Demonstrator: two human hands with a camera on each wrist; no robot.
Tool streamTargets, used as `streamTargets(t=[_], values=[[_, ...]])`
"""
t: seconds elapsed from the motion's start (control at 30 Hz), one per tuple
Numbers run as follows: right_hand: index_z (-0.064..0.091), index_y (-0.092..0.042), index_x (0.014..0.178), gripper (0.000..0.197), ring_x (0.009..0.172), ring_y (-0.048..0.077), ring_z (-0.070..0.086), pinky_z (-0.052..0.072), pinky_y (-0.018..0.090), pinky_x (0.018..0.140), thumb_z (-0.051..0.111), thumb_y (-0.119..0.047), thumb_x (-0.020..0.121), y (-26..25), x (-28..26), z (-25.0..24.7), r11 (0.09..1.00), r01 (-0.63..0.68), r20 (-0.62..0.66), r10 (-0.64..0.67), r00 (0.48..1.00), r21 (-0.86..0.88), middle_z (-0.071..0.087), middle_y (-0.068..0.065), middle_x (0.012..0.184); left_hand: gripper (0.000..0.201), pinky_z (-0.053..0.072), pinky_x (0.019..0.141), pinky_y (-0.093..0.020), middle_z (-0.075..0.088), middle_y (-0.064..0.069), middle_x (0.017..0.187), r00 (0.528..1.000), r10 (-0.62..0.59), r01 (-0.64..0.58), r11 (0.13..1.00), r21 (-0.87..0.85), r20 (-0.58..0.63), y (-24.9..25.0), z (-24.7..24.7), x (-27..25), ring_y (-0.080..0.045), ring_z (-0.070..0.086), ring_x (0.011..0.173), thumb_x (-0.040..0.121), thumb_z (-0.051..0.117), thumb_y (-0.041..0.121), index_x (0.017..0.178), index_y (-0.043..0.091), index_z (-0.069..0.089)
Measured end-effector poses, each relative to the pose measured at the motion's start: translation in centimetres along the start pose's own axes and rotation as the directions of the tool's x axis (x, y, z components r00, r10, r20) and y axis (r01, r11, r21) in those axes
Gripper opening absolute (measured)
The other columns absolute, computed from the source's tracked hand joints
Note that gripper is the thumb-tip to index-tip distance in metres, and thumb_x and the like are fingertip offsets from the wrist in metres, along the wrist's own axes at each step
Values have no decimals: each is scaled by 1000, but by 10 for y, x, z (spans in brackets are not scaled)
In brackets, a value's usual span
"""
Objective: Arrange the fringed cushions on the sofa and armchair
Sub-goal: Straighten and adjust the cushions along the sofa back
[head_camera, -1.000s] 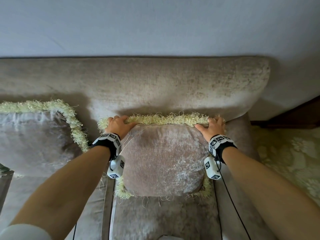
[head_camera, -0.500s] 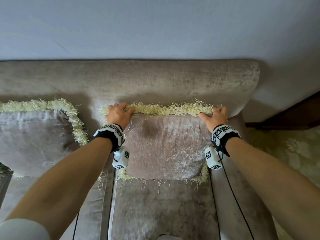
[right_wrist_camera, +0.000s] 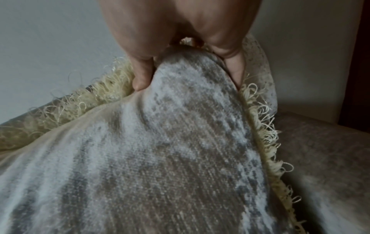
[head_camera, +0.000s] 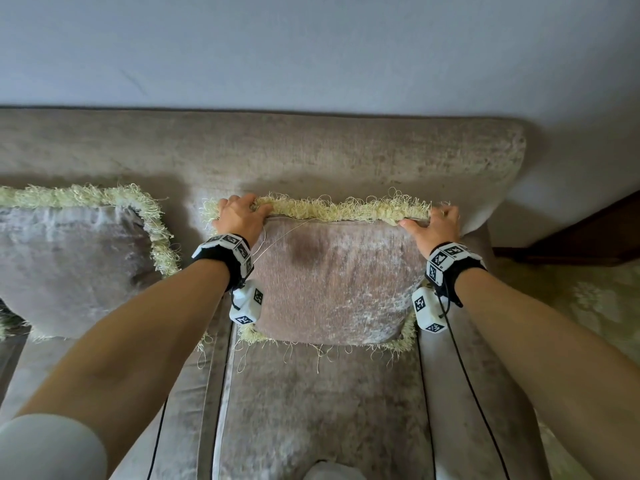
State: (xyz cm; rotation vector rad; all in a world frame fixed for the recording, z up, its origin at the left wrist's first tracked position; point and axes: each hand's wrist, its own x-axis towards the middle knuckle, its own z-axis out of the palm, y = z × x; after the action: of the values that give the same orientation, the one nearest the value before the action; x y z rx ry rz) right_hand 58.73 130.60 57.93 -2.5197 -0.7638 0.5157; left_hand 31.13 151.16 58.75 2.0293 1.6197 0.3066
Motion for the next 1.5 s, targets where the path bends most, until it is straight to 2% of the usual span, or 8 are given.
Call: streamTargets(t=[0.17,0.33,0.43,0.63,0.87,1.03,1.27,1.5], values=[[54,-3,117,63,136,34,23,32,50,108,69,-53,80,1,-5,-1,998,-40,6,40,999,-40,27,13,138,54,38,102,-54,49,-12,127,995,-33,28,998,57,97,-2,0,-4,-28,33,126,82,61,63,117,20,62],[41,-13,140,87,144,33,5,22,55,112,78,-52,71,1,-11,-5,996,-74,82,78,994,-47,11,7,152,97,15,107,-71,19,-14,155,966,-6,-57,970,236,258,-11,-3,-12,-32,6,146,67,68,73,145,28,33],[33,-15,146,99,145,31,0,20,54,113,81,-51,67,-1,-13,-3,989,-81,96,93,991,-123,2,6,156,105,15,106,-74,16,-14,155,956,-3,-89,949,303,292,-14,-2,-10,-33,5,146,63,73,72,147,29,27],[21,-13,149,115,145,38,3,22,61,112,74,-69,64,7,-9,6,950,-138,103,173,980,-281,6,14,156,104,35,104,-53,33,-20,141,964,-80,-4,949,316,252,-26,4,-7,-41,27,133,60,74,73,145,34,27],[35,-10,138,102,141,41,16,27,62,108,70,-73,65,12,-15,20,938,-215,-5,222,975,-271,20,19,150,103,40,96,-45,40,-18,130,979,-118,49,925,376,164,-25,14,-10,-37,38,123,58,68,81,137,25,34],[32,-16,138,94,141,38,12,33,62,104,81,-51,66,0,-9,22,972,-185,-73,176,982,-146,15,15,151,122,21,107,-69,13,-21,156,975,-153,84,924,373,159,-20,15,-8,-42,10,144,55,67,83,149,27,14],[26,-28,144,87,142,40,7,27,68,104,76,-44,75,-7,-13,32,955,-59,-87,36,996,-289,6,12,155,112,3,106,-76,-7,-8,163,967,180,-239,889,392,182,-15,19,-17,-37,-11,148,63,55,87,151,40,5],[18,-38,151,93,146,40,-14,20,67,111,64,-66,76,0,-10,32,963,30,133,6,991,-267,-2,4,162,117,4,105,-77,-18,-6,162,962,57,-174,884,434,268,-15,36,-18,-37,-19,146,59,52,91,152,41,1]])
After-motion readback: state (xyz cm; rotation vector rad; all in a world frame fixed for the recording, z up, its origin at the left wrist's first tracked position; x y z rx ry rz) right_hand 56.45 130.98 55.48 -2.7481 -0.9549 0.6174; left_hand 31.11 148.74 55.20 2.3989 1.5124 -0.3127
